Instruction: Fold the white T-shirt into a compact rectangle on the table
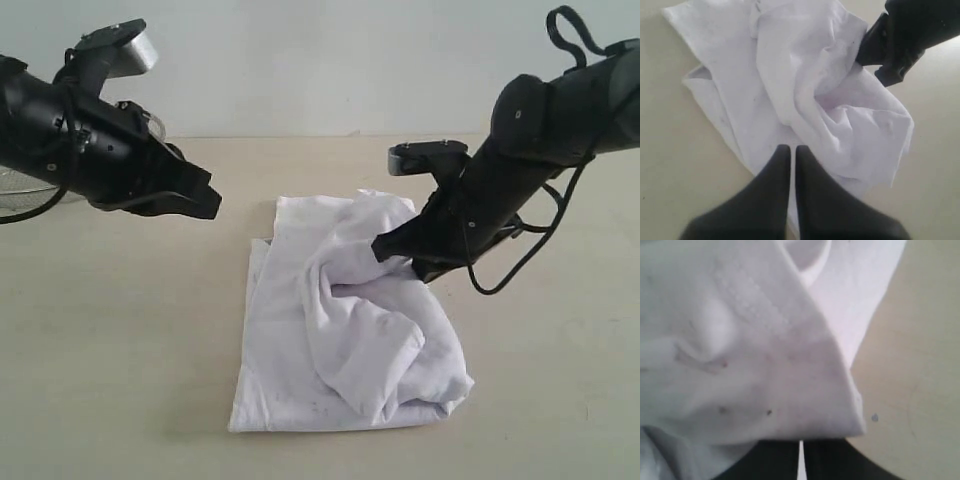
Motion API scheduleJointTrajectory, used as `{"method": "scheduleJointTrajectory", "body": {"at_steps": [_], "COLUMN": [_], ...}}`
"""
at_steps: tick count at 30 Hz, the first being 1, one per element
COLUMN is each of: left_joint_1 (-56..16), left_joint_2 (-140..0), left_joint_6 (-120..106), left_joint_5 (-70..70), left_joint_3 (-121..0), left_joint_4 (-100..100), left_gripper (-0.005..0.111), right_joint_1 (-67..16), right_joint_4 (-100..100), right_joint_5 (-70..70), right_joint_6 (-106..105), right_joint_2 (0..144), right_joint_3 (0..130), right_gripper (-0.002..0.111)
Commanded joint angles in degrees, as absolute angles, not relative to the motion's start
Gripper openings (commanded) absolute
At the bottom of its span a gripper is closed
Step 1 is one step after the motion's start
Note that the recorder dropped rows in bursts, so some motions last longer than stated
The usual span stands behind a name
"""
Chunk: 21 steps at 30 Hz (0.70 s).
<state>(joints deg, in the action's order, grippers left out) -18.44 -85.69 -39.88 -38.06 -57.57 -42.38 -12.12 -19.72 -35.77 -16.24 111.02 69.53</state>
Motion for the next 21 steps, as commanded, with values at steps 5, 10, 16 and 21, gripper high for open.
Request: {"method": "scheduleJointTrajectory", "body": {"at_steps": [5,10,16,21], "left_joint_1": [-18.3,-18.3,-18.3,-18.3], "left_joint_2": [-85.1,-85.1,-84.1,-82.2], "left_joint_6": [-38.5,-38.3,-38.3,-37.7], "left_joint_5": [-39.5,-40.5,-42.5,-43.1], "left_joint_3": [-57.3,-57.3,-57.3,-57.3], "left_joint_4": [-41.9,-42.0,-42.1,-41.0], "left_gripper": [0.005,0.005,0.005,0.005], "right_joint_1": [-12.2,-15.2,-20.3,-24.0], "right_joint_4": [-20.6,-20.8,-23.1,-24.6], "right_joint_5": [-40.5,-38.6,-38.0,-41.4], "right_joint_6": [-17.1,-17.1,-16.8,-18.8], "right_joint_2": [110.9,112.6,120.2,121.9], "right_joint_3": [76.1,78.3,88.2,97.1], "right_gripper": [0.0,0.0,0.0,0.0]}}
